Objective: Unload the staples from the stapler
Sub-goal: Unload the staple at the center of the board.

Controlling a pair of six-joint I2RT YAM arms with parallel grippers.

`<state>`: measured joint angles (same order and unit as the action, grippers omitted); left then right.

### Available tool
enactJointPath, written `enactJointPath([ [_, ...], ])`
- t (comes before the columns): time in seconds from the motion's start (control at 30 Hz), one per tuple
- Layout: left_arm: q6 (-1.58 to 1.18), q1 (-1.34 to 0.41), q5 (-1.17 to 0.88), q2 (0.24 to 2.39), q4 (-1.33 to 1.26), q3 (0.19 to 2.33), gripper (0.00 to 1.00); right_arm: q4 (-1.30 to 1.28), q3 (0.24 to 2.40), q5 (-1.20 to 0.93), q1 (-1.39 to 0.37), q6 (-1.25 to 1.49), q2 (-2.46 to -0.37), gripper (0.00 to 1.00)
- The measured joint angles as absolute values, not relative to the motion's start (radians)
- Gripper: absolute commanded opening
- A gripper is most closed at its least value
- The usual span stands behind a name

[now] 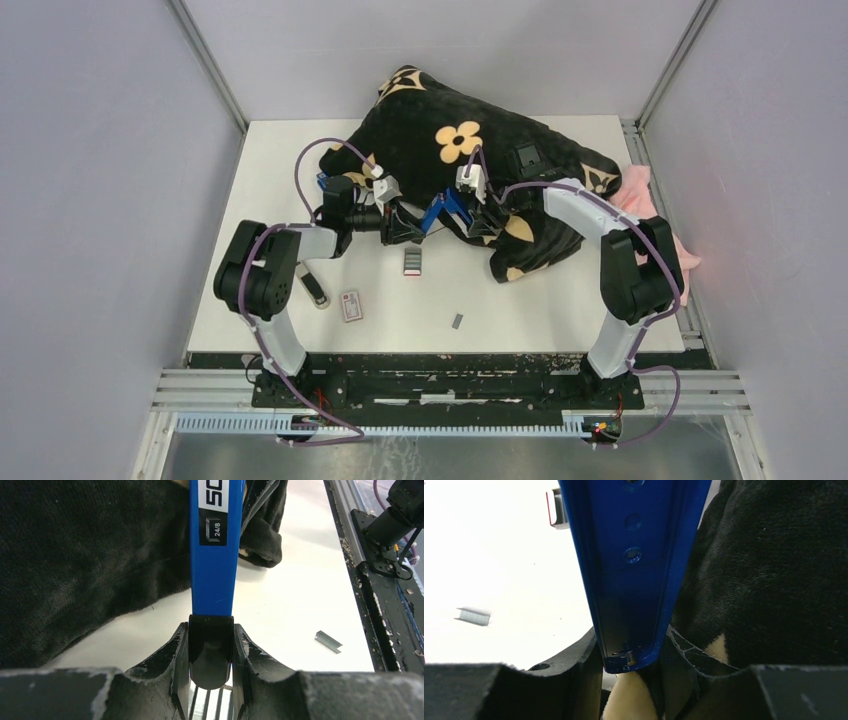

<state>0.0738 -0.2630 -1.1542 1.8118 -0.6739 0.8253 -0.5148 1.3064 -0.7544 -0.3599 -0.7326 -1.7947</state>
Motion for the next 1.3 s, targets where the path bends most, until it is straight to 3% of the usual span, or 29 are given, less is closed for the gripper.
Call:
enactJointPath([
  [0.6,0.287,-0.334,-0.97,1.652,-0.388,0.818,0.03,-0.731,1.386,-0.645,-0.366,-0.942,-1.756,0.01],
  [1.3,0.211,-0.372,-0.889,1.528,-0.504,0.664,0.03,-0.831,1.405,-0.672,-0.361,-0.988,-1.702,0.02],
])
